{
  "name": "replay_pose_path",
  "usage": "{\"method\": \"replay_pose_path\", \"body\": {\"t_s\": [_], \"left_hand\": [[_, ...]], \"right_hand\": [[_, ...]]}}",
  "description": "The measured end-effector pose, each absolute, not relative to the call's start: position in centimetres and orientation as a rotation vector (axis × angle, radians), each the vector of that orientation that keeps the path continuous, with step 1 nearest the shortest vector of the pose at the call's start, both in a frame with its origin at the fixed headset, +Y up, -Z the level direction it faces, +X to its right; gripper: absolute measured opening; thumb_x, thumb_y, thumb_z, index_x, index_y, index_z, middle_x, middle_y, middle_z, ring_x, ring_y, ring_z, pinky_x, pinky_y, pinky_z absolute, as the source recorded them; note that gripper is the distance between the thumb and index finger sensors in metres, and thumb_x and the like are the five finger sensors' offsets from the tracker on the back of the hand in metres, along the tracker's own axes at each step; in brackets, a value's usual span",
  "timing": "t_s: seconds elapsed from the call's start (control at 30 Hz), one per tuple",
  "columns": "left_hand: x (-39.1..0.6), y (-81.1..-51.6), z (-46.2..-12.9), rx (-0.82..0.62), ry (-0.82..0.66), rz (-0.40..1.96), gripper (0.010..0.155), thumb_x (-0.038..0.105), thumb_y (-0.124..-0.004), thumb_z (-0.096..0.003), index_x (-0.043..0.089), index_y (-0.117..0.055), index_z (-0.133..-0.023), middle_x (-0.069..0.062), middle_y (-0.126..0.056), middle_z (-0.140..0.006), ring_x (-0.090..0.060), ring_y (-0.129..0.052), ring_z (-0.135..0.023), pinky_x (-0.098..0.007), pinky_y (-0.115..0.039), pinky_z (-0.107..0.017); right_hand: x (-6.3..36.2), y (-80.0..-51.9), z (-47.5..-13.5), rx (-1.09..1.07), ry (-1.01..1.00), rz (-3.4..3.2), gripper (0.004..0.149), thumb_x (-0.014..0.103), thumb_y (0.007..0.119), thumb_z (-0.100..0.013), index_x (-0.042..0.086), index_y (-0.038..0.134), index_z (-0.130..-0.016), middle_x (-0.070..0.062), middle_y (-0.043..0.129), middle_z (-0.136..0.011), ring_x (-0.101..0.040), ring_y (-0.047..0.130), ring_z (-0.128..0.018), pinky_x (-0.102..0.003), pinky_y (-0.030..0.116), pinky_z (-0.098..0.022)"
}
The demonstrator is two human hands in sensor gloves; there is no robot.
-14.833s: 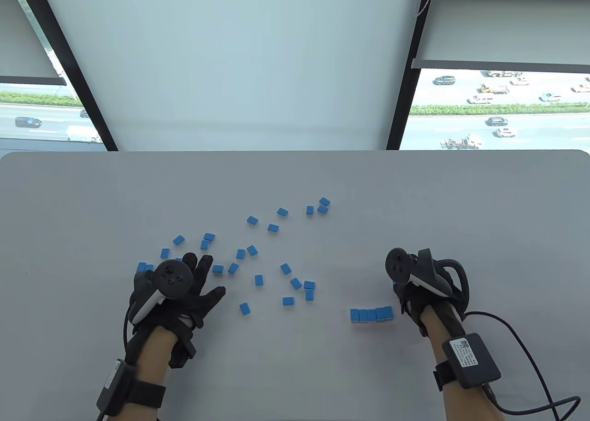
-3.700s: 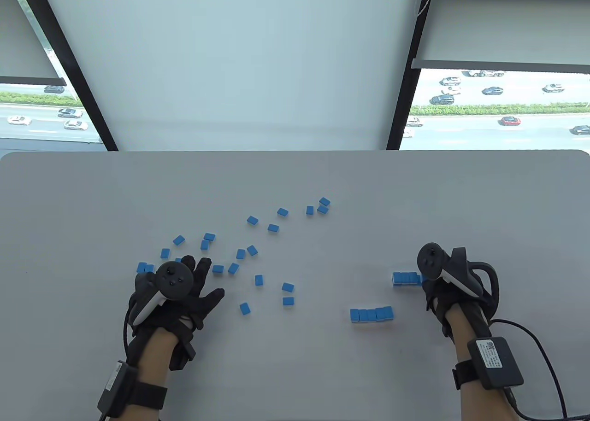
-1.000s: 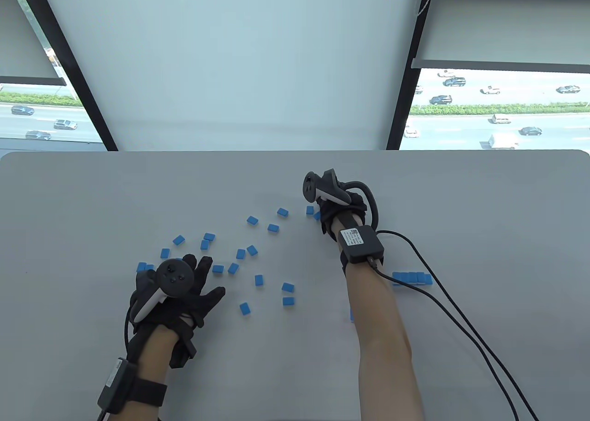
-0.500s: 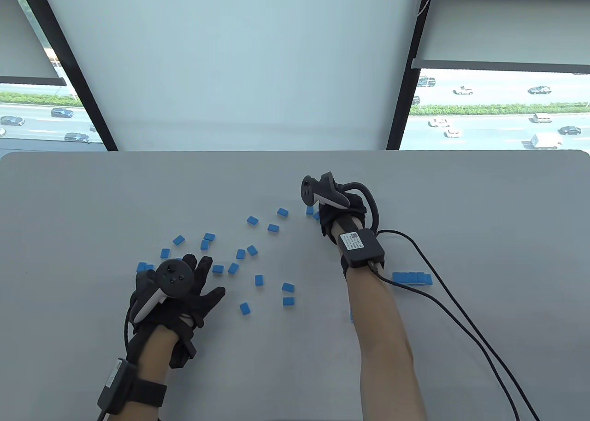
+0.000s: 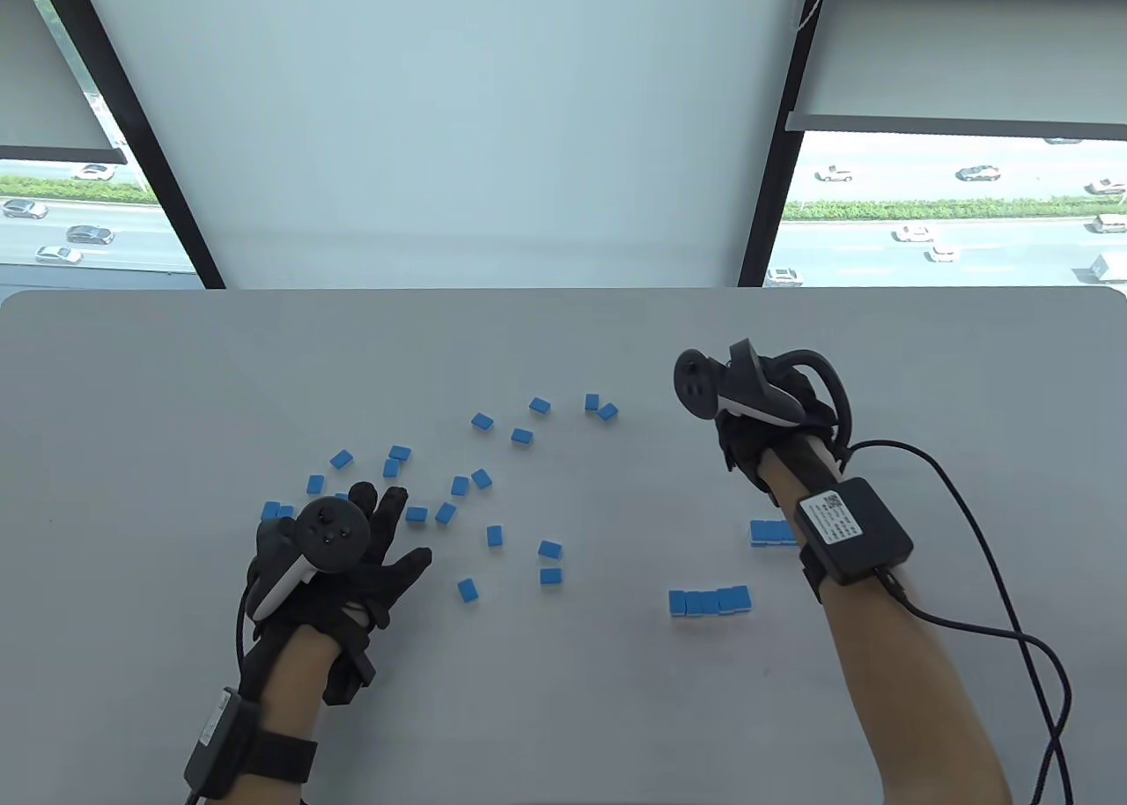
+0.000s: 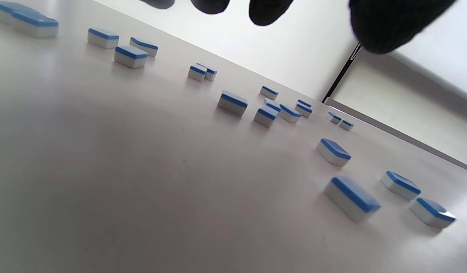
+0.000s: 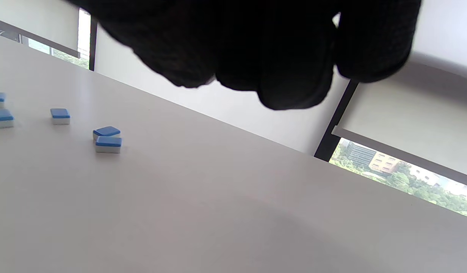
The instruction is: Build mahjong tile wall
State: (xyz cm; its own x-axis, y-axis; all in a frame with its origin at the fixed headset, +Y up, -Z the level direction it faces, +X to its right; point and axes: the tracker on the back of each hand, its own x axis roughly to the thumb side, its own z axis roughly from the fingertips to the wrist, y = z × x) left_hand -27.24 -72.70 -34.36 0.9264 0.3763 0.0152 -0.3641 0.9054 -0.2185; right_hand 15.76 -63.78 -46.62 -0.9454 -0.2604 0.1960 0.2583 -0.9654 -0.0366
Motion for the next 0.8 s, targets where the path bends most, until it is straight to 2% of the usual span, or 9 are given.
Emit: {"method": "replay_pose_path", "body": {"t_s": [0.17,0.43,0.63,0.8], "left_hand": [[-27.2,-72.8,-34.3,-0.216,-0.058,0.378,0.083,0.069,-0.067,-0.0422,0.034,-0.039,-0.113,-0.005,-0.031,-0.121,-0.048,-0.032,-0.107,-0.074,-0.022,-0.066],[-27.3,-72.9,-34.4,-0.223,-0.048,0.379,0.083,0.069,-0.067,-0.0421,0.034,-0.039,-0.113,-0.005,-0.031,-0.121,-0.048,-0.032,-0.107,-0.074,-0.022,-0.066],[-27.3,-73.0,-34.4,-0.233,-0.046,0.372,0.083,0.069,-0.067,-0.0421,0.035,-0.039,-0.113,-0.005,-0.031,-0.121,-0.048,-0.032,-0.107,-0.074,-0.022,-0.066],[-27.3,-73.4,-34.4,-0.249,-0.038,0.372,0.083,0.069,-0.066,-0.0421,0.034,-0.04,-0.113,-0.005,-0.031,-0.121,-0.048,-0.032,-0.107,-0.074,-0.022,-0.066]], "right_hand": [[20.1,-64.8,-43.6,-0.225,0.058,-2.908,0.058,0.031,0.088,-0.041,0.018,0.067,-0.093,-0.005,0.086,-0.076,-0.026,0.099,-0.05,-0.05,0.083,-0.048],[25.6,-68.0,-38.4,-0.066,0.145,-3.058,0.057,0.031,0.088,-0.041,0.02,0.069,-0.093,-0.005,0.087,-0.077,-0.026,0.099,-0.05,-0.05,0.083,-0.048],[27.8,-71.8,-37.2,0.04,0.009,-3.16,0.057,0.029,0.089,-0.04,0.017,0.07,-0.093,-0.007,0.087,-0.076,-0.027,0.099,-0.05,-0.051,0.083,-0.047],[27.7,-73.2,-37.5,0.033,-0.022,-3.152,0.056,0.028,0.09,-0.04,0.019,0.07,-0.093,-0.006,0.087,-0.076,-0.026,0.098,-0.049,-0.05,0.082,-0.048]]}}
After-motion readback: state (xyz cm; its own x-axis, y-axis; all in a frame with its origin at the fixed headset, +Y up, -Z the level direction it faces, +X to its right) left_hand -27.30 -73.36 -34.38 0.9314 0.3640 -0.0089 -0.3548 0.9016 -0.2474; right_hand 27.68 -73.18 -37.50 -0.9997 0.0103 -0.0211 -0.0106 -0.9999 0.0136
